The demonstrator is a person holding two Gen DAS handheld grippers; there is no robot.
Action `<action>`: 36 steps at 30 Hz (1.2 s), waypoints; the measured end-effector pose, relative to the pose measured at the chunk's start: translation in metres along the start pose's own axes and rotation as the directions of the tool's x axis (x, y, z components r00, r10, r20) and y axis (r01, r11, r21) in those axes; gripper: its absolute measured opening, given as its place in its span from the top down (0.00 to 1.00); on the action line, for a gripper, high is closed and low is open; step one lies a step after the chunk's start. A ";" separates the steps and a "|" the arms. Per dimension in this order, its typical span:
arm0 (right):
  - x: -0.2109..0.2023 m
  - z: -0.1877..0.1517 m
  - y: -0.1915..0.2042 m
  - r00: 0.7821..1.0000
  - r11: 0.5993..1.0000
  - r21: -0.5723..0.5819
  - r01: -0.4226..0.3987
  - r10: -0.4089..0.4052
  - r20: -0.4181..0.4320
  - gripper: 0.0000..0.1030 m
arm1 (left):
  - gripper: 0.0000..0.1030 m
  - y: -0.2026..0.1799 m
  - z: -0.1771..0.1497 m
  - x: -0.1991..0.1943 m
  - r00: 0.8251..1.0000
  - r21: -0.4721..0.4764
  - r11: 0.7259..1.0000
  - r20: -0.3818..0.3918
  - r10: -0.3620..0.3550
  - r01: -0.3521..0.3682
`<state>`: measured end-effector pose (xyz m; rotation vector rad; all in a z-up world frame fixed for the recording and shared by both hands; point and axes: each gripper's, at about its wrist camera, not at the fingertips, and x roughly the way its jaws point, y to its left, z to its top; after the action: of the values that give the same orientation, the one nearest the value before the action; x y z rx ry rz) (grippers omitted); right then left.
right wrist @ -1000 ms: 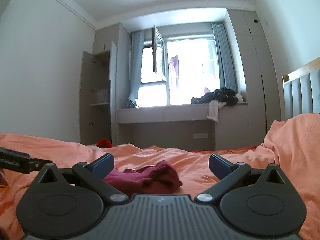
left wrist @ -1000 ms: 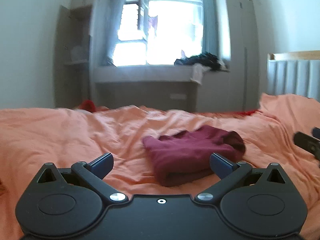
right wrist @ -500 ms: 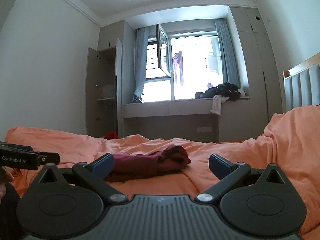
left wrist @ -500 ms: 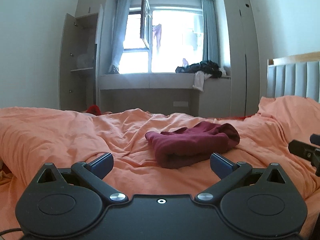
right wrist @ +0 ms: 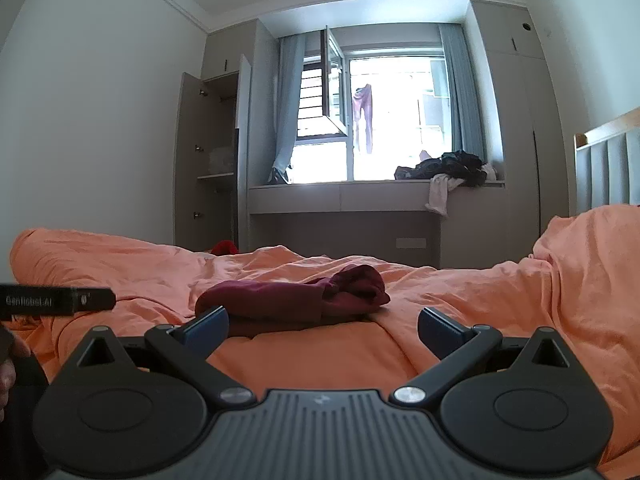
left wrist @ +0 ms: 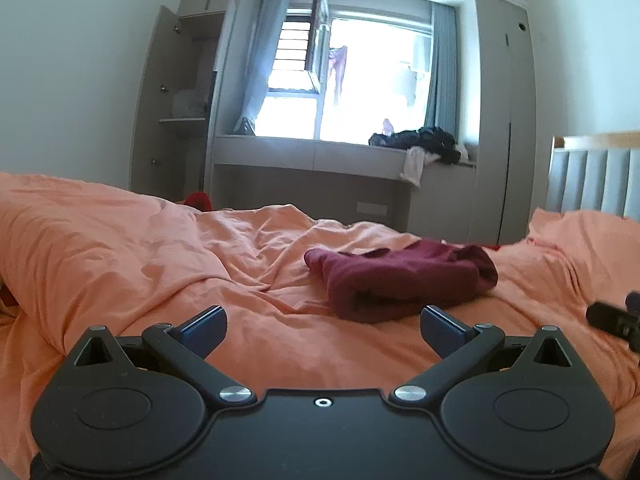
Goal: Fold small clothes
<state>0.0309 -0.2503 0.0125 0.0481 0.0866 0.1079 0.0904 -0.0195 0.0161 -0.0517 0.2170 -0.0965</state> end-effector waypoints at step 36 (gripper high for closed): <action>0.000 -0.002 -0.010 0.999 0.999 0.025 0.032 -0.032 -0.009 0.00 | 0.00 0.002 -0.003 0.003 0.999 -0.009 1.000 -0.040 -0.011 0.011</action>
<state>0.0317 -0.2599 0.0098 0.0719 0.0968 0.0748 0.0928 -0.0184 0.0123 -0.0600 0.2568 -0.1073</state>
